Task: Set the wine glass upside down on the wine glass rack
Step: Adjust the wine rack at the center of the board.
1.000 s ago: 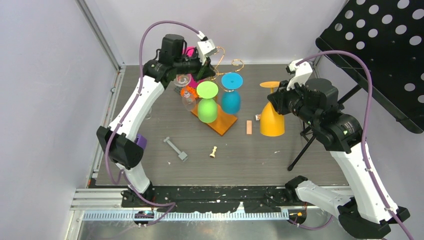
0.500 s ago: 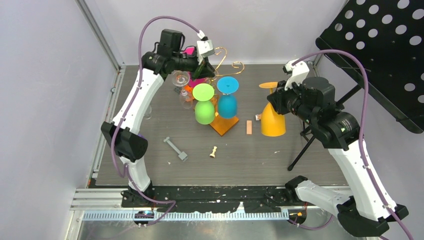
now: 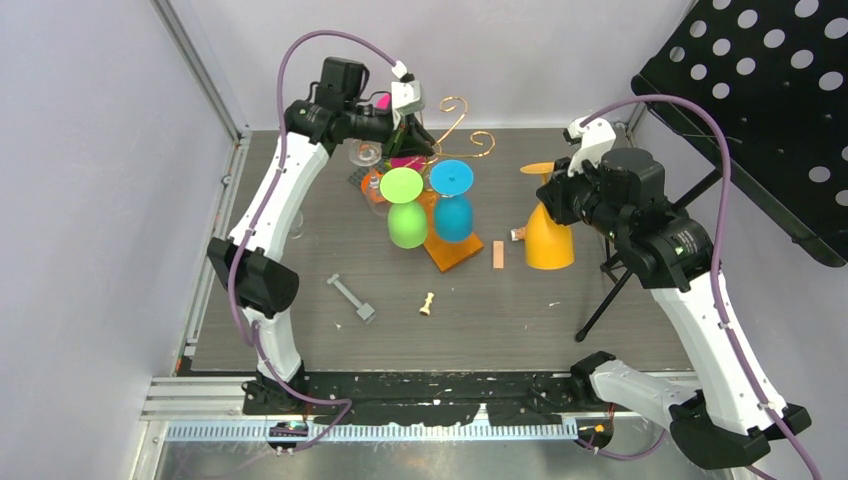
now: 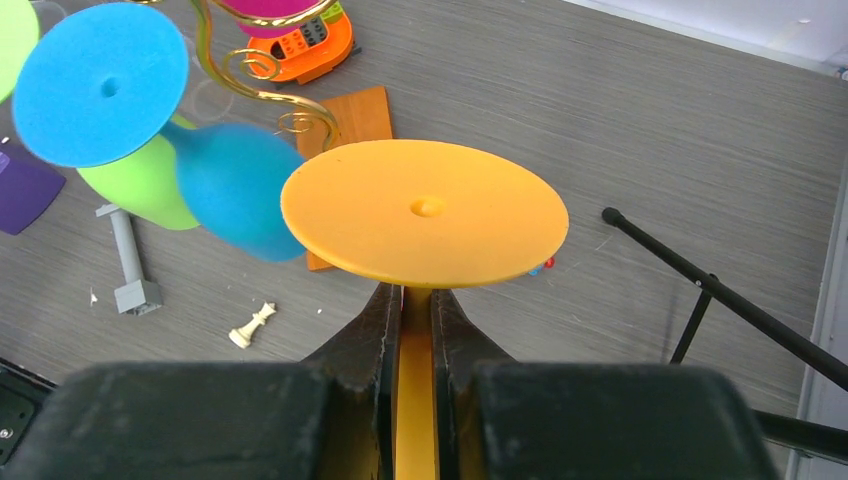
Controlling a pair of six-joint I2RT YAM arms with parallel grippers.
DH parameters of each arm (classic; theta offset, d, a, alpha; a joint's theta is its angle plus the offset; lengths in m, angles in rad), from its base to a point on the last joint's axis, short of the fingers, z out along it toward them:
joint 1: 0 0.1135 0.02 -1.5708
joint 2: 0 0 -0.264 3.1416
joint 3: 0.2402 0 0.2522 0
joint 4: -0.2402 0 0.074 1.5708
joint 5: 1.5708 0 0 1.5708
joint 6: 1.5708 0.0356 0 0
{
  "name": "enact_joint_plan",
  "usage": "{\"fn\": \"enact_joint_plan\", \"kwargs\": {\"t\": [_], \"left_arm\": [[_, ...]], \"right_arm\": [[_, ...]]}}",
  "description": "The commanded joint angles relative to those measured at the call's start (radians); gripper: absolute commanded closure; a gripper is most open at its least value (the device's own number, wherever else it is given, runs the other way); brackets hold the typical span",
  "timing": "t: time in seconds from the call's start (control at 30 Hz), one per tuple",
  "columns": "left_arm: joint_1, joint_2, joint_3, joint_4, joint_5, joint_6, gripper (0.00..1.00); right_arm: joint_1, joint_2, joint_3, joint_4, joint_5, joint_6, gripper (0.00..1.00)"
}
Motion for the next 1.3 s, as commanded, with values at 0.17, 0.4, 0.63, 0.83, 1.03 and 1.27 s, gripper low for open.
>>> {"fn": "enact_joint_plan", "kwargs": {"t": [0.17, 0.4, 0.63, 0.83, 1.03, 1.27], "left_arm": [[-0.044, -0.014, -0.036, 0.016, 0.101, -0.014, 1.00], [-0.103, 0.009, -0.032, 0.029, 0.071, -0.024, 1.00], [-0.122, 0.025, -0.036, 0.028, 0.062, -0.029, 1.00], [-0.123, 0.013, -0.063, 0.046, 0.073, -0.039, 1.00], [-0.125, -0.010, -0.108, 0.072, 0.081, -0.041, 1.00], [-0.126, -0.023, -0.136, 0.096, 0.093, -0.056, 1.00]], "right_arm": [[-0.087, 0.004, 0.032, 0.053, -0.043, -0.034, 0.95], [-0.157, 0.023, 0.025, 0.096, -0.112, -0.039, 0.95], [-0.202, 0.034, -0.006, 0.197, -0.154, -0.062, 0.95], [-0.227, 0.022, -0.109, 0.362, -0.230, -0.179, 0.95], [-0.287, 0.023, -0.205, 0.560, -0.336, -0.255, 0.94], [-0.322, 0.068, -0.250, 0.743, -0.462, -0.312, 0.95]]}}
